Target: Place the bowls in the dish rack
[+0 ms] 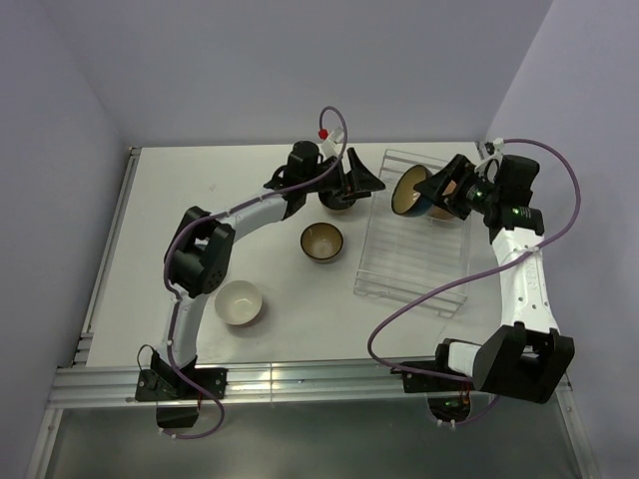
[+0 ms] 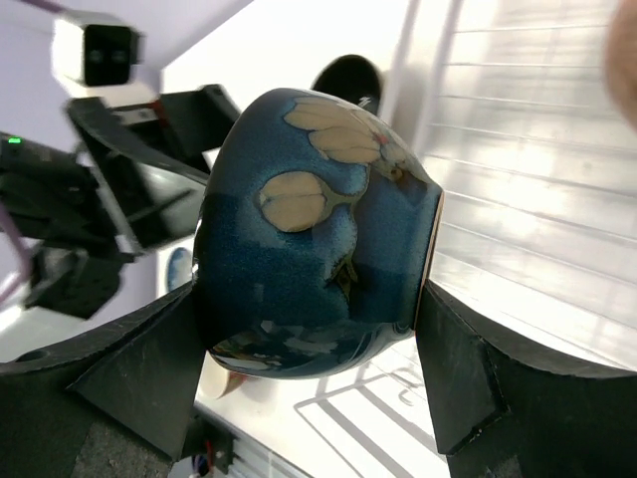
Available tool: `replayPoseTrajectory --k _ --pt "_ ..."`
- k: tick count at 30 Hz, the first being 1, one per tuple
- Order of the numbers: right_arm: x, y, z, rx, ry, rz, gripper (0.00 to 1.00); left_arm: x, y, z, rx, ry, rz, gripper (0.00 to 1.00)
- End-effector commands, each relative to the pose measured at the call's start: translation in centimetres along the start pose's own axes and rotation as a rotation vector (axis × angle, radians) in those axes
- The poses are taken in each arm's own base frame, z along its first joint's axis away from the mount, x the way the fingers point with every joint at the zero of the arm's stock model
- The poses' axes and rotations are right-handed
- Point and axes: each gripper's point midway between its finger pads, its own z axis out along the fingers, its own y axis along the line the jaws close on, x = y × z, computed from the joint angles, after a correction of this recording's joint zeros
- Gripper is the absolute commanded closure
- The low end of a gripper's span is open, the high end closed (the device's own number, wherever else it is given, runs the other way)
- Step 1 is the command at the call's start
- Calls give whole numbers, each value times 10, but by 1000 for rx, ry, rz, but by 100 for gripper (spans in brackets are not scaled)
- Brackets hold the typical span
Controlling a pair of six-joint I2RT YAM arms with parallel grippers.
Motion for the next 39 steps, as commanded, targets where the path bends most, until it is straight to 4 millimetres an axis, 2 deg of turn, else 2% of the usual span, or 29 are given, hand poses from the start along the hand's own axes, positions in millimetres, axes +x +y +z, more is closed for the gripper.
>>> replayPoseTrajectory --k 1,2,3,8,9,15,17,18,21,28,31,34,39 --pt "-29 18 -16 7 -94 -121 100 -37 -46 -29 35 -89 125 9" --pt "-32 14 -17 34 -104 -138 100 -40 -47 -32 27 -97 134 8" --pt "-32 11 -18 53 -102 -147 100 -51 -52 -42 20 -122 149 1" --pt "-37 -8 -24 185 -110 -190 100 -71 -49 -76 -66 -160 212 0" --pt "-40 -14 -26 220 -117 -210 100 -81 -54 -90 -74 -187 226 0" --pt "-30 -40 -23 357 -57 -229 100 -101 -38 -138 -175 -216 216 0" --pt "-30 -47 -21 407 -49 -250 100 -107 -34 -149 -203 -224 212 1" --pt "-28 -52 -19 430 -36 -254 100 -107 -25 -159 -244 -213 199 1" --pt "-26 -61 -17 503 -11 -294 100 -114 -22 -176 -298 -234 225 1" --pt "-25 -73 -11 637 37 -374 100 -122 6 -204 -540 -288 180 0" --pt "-25 -78 -9 692 49 -415 100 -119 14 -211 -596 -278 191 1" --pt "-23 -85 -7 745 72 -455 100 -120 16 -220 -616 -298 204 1" --pt "-17 -91 0 803 118 -548 100 -119 2 -226 -549 -265 224 0"
